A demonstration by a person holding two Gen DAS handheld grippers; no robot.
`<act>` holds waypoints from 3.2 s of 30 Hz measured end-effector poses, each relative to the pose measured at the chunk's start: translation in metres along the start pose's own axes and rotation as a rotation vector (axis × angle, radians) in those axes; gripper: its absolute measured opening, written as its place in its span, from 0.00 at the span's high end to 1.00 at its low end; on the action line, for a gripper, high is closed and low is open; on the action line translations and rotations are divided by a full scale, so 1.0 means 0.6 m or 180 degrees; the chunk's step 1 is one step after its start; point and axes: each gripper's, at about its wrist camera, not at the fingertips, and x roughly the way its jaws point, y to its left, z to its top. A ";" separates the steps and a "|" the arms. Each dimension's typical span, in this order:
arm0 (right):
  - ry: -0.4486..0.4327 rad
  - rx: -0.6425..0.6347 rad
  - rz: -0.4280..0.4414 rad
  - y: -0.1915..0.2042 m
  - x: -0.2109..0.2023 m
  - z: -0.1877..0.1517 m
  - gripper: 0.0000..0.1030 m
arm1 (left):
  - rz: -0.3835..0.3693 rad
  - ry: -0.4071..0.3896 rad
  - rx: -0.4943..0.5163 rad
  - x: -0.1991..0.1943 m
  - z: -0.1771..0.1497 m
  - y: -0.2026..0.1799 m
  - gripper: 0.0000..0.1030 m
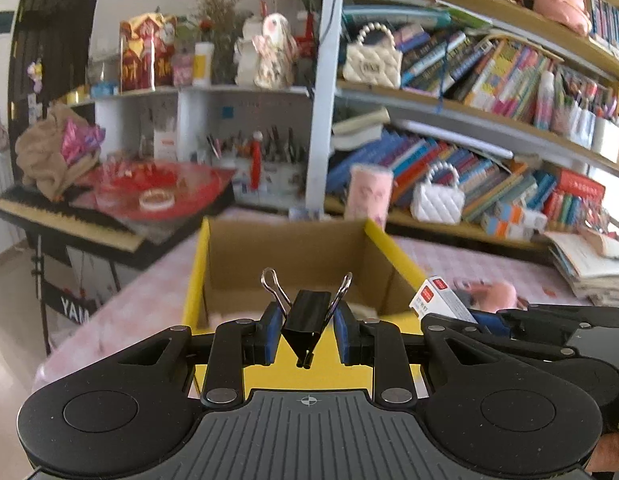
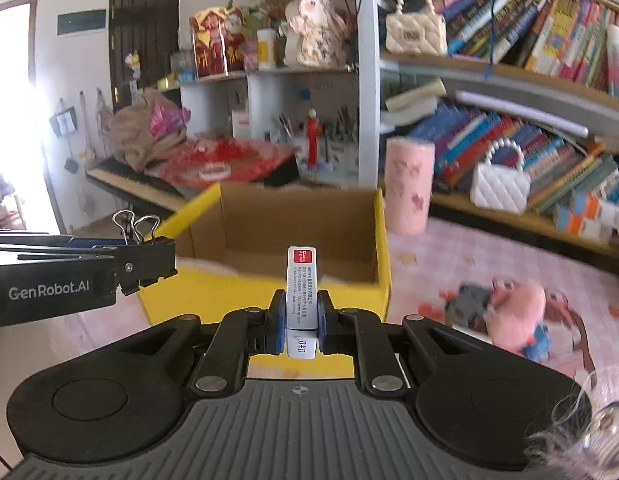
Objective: Organize objects
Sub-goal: 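Carry the binder clip and medicine box over the yellow box with both tools, then lower the clip and medicine box into the box and open both tools, then withdraw both tools from the box toward the remaining toys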
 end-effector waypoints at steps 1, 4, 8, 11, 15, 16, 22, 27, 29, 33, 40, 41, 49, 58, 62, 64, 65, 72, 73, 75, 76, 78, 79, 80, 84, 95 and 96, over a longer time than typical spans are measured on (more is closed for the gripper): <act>-0.0038 -0.0012 -0.0013 -0.001 0.008 0.010 0.87 | 0.0025 -0.0035 0.0003 0.008 0.009 0.004 0.75; -0.0141 -0.0075 -0.0085 -0.005 0.038 0.039 0.87 | 0.0103 -0.0068 -0.0026 0.034 0.026 0.014 0.75; -0.0128 -0.0118 -0.0156 -0.010 0.085 0.058 0.87 | 0.0249 0.0025 -0.0090 0.071 0.031 0.028 0.75; -0.0072 -0.0195 -0.0156 -0.005 0.114 0.054 0.87 | 0.0303 0.0064 -0.0053 0.084 0.028 0.026 0.75; 0.0085 -0.0245 -0.0140 -0.001 0.139 0.039 0.87 | 0.0308 0.0134 0.0041 0.098 0.020 0.021 0.75; 0.0126 -0.0237 -0.0135 -0.001 0.142 0.033 0.87 | 0.0299 0.0152 0.0056 0.099 0.019 0.019 0.75; 0.0199 -0.0192 -0.0110 -0.004 0.142 0.018 0.86 | 0.0248 0.0265 0.0119 0.106 0.006 0.012 0.75; 0.0196 -0.0199 -0.0111 -0.003 0.140 0.018 0.86 | 0.0204 0.0405 0.0144 0.114 -0.003 0.011 0.75; 0.0200 -0.0194 -0.0119 -0.003 0.137 0.020 0.86 | 0.0187 0.0454 0.0148 0.115 -0.006 0.010 0.74; 0.0191 -0.0193 -0.0138 -0.001 0.129 0.019 0.84 | 0.0139 0.0408 0.0128 0.102 -0.006 0.012 0.63; 0.0145 -0.0132 -0.0173 -0.006 0.106 0.017 0.76 | 0.0078 0.0305 0.0152 0.073 -0.011 0.002 0.61; 0.0137 -0.0121 -0.0174 -0.007 0.101 0.016 0.76 | 0.0064 0.0303 0.0140 0.068 -0.012 0.000 0.61; 0.0141 -0.0087 -0.0207 -0.017 0.056 0.014 0.74 | -0.0055 0.0334 -0.0039 0.040 -0.017 -0.011 0.61; 0.0272 -0.0017 -0.0296 -0.027 0.011 -0.015 0.71 | -0.0199 0.0470 0.0109 0.024 -0.034 -0.048 0.59; 0.0327 0.0069 -0.0396 -0.038 -0.002 -0.028 0.71 | -0.0269 0.0534 0.0183 0.025 -0.046 -0.064 0.55; 0.0380 0.0161 -0.0462 -0.045 -0.006 -0.038 0.71 | -0.0292 0.0568 0.0213 0.026 -0.053 -0.071 0.55; 0.0399 0.0196 -0.0487 -0.048 -0.008 -0.043 0.71 | -0.0309 0.0590 0.0230 0.027 -0.056 -0.075 0.55; 0.0512 0.0344 -0.0680 -0.069 -0.025 -0.071 0.69 | -0.0399 0.0711 0.0331 0.036 -0.071 -0.101 0.51; 0.0527 0.0361 -0.0707 -0.073 -0.027 -0.075 0.69 | -0.0412 0.0723 0.0344 0.038 -0.073 -0.105 0.51; 0.0559 0.0392 -0.0754 -0.081 -0.030 -0.080 0.68 | -0.0441 0.0752 0.0373 0.041 -0.076 -0.113 0.48; 0.0574 0.0406 -0.0777 -0.084 -0.031 -0.083 0.68 | -0.0457 0.0766 0.0387 0.043 -0.077 -0.117 0.48; 0.0602 0.0442 -0.0824 -0.093 -0.034 -0.089 0.67 | -0.0500 0.0800 0.0423 0.046 -0.081 -0.127 0.47; 0.0614 0.0458 -0.0848 -0.097 -0.036 -0.091 0.67 | -0.0515 0.0812 0.0435 0.048 -0.082 -0.130 0.47; 0.0625 0.0473 -0.0867 -0.102 -0.038 -0.094 0.67 | -0.0534 0.0827 0.0447 0.051 -0.084 -0.135 0.47; 0.0674 0.0539 -0.0951 -0.121 -0.044 -0.103 0.67 | -0.0590 0.0885 0.0481 0.061 -0.088 -0.153 0.46; 0.0753 0.0694 -0.1108 -0.189 -0.051 -0.120 0.62 | -0.0716 0.0975 0.0614 0.090 -0.093 -0.216 0.39; 0.0762 0.0708 -0.1120 -0.197 -0.051 -0.123 0.62 | -0.0723 0.0982 0.0622 0.093 -0.093 -0.222 0.39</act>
